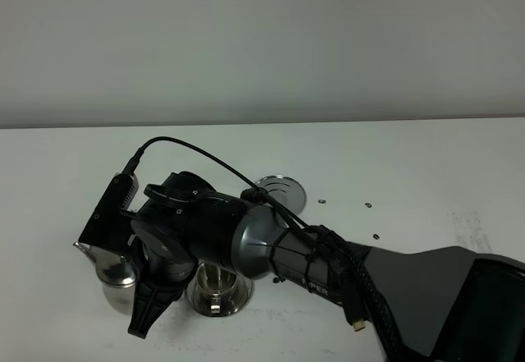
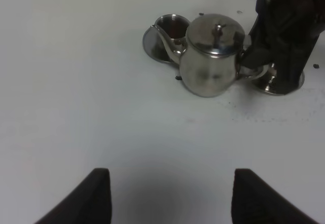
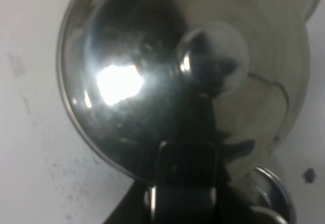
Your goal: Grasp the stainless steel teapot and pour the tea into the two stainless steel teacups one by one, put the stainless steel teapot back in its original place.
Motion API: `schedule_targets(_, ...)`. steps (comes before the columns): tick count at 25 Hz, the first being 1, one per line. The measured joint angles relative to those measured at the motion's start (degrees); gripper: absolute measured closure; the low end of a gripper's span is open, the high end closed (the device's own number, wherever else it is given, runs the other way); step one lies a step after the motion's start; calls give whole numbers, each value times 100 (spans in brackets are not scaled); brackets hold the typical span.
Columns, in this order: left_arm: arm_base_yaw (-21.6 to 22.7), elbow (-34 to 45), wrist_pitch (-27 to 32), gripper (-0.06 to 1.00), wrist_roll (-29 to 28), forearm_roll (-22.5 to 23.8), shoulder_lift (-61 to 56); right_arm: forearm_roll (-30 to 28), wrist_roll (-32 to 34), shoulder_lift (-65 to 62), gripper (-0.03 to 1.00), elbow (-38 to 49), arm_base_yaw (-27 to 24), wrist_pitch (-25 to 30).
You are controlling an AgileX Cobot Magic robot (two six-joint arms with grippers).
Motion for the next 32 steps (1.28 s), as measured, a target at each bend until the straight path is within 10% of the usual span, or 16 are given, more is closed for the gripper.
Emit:
schedule_targets(13, 0, 0, 0, 37, -4, 0, 0, -102, 4, -967, 77, 172, 0, 385)
schedule_targets(32, 0, 0, 0, 37, -4, 0, 0, -597, -333, -3234, 77, 3925, -744, -155)
